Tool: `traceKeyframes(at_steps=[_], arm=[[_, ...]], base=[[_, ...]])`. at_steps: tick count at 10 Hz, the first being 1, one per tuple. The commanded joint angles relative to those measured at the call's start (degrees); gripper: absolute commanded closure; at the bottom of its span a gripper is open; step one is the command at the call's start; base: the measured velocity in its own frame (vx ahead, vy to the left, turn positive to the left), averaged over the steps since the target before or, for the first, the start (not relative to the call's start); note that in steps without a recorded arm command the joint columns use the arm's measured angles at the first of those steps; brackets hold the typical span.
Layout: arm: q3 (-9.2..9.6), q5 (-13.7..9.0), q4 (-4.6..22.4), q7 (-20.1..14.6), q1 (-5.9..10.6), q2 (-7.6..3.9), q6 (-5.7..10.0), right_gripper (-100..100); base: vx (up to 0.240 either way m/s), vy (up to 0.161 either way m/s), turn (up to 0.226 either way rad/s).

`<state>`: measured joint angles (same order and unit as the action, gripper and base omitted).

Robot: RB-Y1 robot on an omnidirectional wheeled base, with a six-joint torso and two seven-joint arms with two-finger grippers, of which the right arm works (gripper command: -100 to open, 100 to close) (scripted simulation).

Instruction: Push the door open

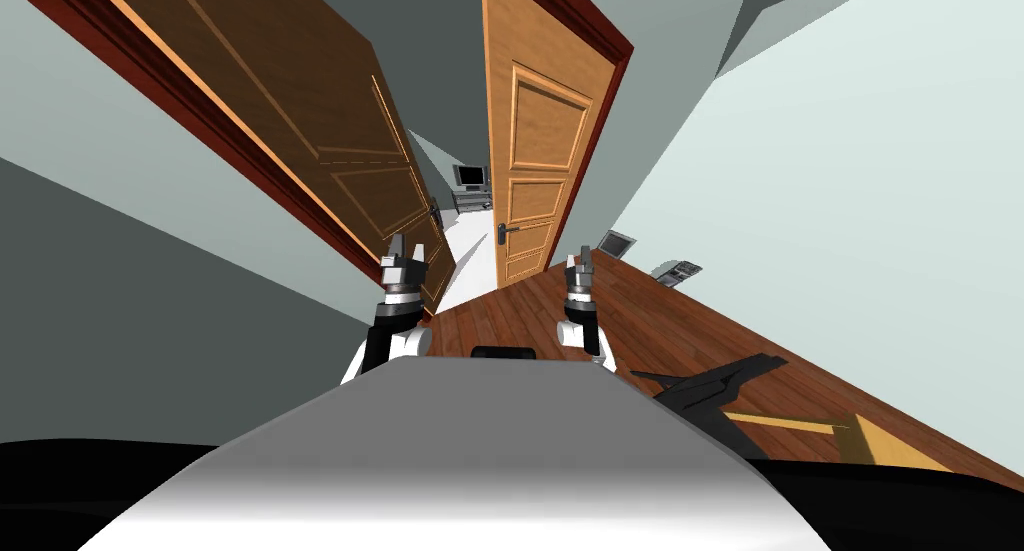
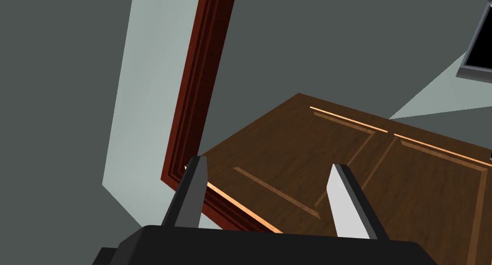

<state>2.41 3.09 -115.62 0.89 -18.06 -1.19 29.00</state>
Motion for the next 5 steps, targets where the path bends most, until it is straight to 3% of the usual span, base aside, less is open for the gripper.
traceKeyframes(at_steps=[1, 5], arm=[[0.28, -0.01, 2.27, -0.21, 1.14, -0.35, -0.35, -100], [1.04, -0.01, 8.14, -0.66, 4.43, -1.00, -1.42, -100]], base=[[0.103, -0.045, 0.060], [0.095, -0.037, 0.070]])
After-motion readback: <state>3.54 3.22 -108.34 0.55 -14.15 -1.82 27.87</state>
